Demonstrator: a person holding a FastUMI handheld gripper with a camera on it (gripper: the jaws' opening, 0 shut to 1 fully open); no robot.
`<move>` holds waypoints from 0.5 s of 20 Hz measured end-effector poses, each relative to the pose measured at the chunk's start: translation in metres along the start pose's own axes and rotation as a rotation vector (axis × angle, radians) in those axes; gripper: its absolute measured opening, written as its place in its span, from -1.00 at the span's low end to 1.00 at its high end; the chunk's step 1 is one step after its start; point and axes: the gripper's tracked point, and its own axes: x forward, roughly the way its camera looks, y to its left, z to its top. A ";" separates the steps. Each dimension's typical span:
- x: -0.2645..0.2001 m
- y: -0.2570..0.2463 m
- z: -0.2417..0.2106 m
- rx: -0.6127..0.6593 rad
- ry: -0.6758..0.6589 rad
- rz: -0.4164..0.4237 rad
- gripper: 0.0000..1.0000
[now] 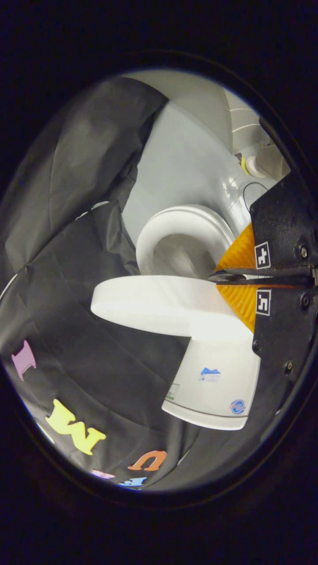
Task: Open the toilet lid.
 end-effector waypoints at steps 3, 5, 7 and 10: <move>-0.003 0.008 0.001 -0.019 -0.008 -0.005 -0.92; -0.007 0.015 0.000 -0.039 -0.018 -0.013 -0.92; -0.011 0.023 -0.001 -0.079 -0.030 -0.023 -0.92; -0.017 0.040 -0.002 -0.124 -0.046 -0.033 -0.92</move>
